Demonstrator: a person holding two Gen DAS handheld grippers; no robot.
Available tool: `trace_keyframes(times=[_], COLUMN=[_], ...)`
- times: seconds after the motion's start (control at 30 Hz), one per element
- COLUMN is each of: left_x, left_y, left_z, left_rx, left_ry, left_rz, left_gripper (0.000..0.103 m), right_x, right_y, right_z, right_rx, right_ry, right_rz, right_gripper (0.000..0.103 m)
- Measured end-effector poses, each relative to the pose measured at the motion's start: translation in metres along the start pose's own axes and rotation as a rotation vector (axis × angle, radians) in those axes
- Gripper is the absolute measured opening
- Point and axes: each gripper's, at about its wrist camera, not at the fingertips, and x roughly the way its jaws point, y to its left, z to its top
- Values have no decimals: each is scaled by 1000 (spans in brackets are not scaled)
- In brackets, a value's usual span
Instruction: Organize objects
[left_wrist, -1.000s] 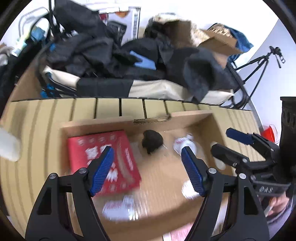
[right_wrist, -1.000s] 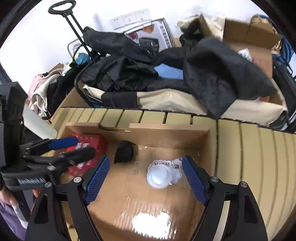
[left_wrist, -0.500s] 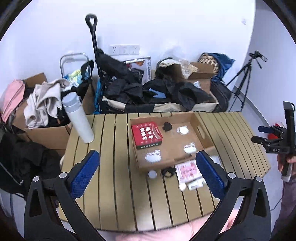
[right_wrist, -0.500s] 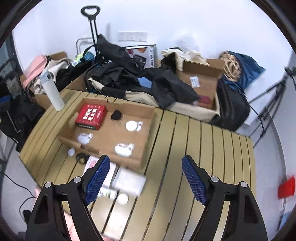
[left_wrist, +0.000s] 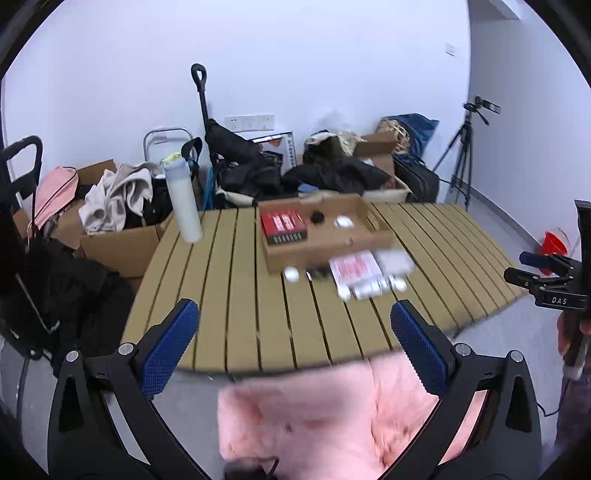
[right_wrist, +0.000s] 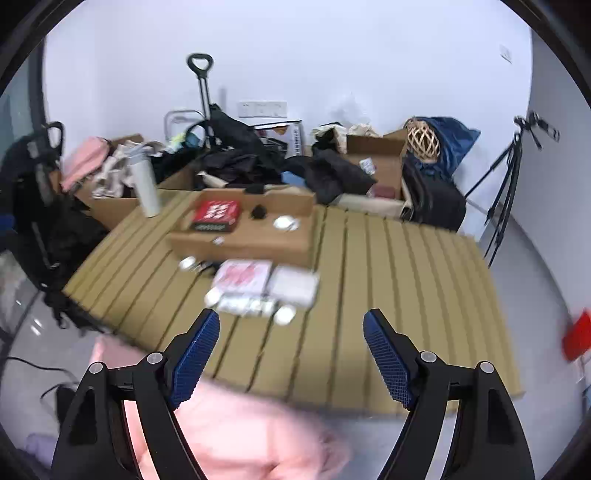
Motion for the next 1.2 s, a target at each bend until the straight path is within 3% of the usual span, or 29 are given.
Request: trace_keyframes(times=[0.13, 0.23, 0.43, 0.63, 0.77, 0.9, 1.07, 1.2], left_x=[-14, 0, 14, 23, 44, 100, 213, 283], left_y=[-14, -25, -38, -41, -46, -50, -55, -64], left_z=[-59, -87, -102, -112, -111, -82, -48, -37], left_rx=[-47, -46, -31, -24, 5, 44, 27, 44], left_ry=[-43, 36, 60, 45, 52, -34, 103, 148], left_rz=[66, -1, -9, -16, -40, -44, -104, -71], left_gripper=[103, 103, 103, 103, 103, 103, 102, 93], right_x=[-8, 6, 16, 28, 41, 64, 120, 175], right_y=[22, 37, 42, 38, 31, 20, -3, -19], right_z=[-76, -110, -118, -126, -133, -127, -93, -62], right_rx=[43, 2, -6, 15, 21, -20, -29, -1], right_ry=[-12, 55, 80, 96, 121, 110, 94, 111], right_rz=[22, 39, 34, -34, 0, -18, -14, 11], right_gripper=[84, 84, 84, 83, 83, 83, 80, 74])
